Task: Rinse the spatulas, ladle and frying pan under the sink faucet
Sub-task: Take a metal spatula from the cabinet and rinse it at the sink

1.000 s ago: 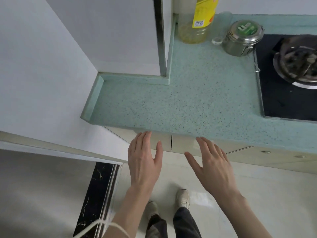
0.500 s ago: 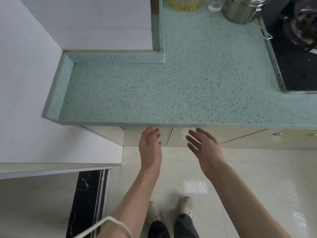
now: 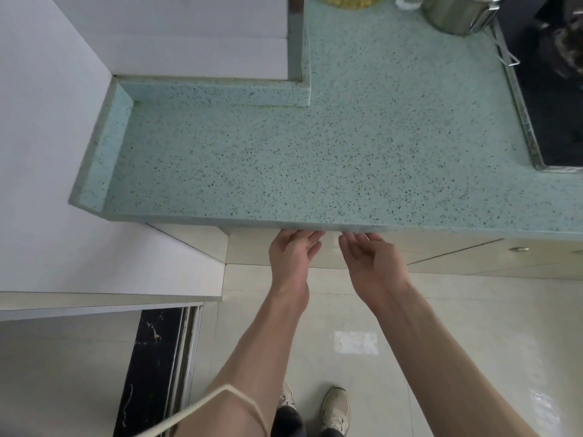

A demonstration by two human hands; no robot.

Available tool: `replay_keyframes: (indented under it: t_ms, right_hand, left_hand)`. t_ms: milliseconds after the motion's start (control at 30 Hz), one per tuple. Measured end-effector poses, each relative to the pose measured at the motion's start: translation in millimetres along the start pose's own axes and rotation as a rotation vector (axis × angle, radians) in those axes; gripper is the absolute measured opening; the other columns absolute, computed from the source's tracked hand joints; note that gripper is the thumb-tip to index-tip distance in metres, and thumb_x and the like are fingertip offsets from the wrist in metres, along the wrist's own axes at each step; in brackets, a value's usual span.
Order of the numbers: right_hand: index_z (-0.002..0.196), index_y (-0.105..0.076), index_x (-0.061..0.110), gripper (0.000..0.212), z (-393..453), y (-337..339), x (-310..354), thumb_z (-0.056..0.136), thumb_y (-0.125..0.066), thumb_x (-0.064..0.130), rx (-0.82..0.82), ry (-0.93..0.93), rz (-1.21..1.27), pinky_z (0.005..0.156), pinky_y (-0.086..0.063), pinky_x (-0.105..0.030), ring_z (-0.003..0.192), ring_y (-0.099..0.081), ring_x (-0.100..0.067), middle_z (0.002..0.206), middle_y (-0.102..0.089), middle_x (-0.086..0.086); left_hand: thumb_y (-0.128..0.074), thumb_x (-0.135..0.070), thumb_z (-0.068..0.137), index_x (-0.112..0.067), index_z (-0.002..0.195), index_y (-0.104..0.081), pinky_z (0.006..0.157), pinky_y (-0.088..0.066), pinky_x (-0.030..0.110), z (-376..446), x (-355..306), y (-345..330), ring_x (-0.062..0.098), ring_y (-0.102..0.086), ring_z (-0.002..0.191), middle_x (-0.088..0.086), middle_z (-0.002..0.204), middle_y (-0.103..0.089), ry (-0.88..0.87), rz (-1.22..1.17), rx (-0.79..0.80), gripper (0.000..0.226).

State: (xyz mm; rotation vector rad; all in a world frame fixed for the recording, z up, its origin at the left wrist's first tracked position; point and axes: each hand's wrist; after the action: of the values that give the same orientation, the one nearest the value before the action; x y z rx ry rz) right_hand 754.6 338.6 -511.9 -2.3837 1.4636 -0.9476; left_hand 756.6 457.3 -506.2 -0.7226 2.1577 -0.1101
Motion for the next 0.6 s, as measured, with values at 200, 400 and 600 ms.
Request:
replay_keyframes:
  t_ms: [200,400,600]
  right_hand:
    - [0.100,-0.060,0.006,0.023,-7,-2,4,0.108,-0.039,0.002,-0.043,-0.049,-0.036,0.087,-0.057,-0.033,0.097,-0.071,-0.025,0.098,-0.067,-0.010]
    - [0.116,-0.057,0.001,0.014,-26,20,-2,0.104,-0.049,0.002,-0.067,-0.025,-0.116,0.101,-0.054,-0.036,0.106,-0.070,-0.027,0.101,-0.064,-0.012]
    - [0.108,-0.059,0.007,0.026,-58,47,-10,0.094,-0.077,0.019,-0.162,0.032,-0.284,0.097,-0.057,-0.033,0.099,-0.072,-0.022,0.096,-0.068,-0.009]
  left_hand:
    - [-0.054,0.018,0.087,-0.010,0.105,-0.059,0.096,-0.055,0.036,-6,7,-6,0.023,-0.076,0.100,0.012,0.113,-0.076,0.030,-0.047,-0.031,0.033]
    - [-0.056,0.010,0.089,-0.010,0.094,-0.061,0.094,-0.057,0.037,-31,22,8,0.026,-0.067,0.082,0.014,0.095,-0.068,0.023,0.028,-0.127,0.022]
    - [-0.070,-0.032,0.094,-0.015,0.093,-0.059,0.077,-0.045,0.035,-57,50,41,0.018,-0.050,0.075,0.006,0.090,-0.063,0.003,0.233,-0.284,0.020]
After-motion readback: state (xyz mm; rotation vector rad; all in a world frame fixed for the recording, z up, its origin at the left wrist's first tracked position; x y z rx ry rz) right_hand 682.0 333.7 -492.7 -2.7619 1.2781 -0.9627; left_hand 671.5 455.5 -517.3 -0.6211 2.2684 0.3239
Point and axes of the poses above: each hand's wrist, its own z-axis towards the middle knuckle, its own y-axis out of the back of the hand, x = y × z
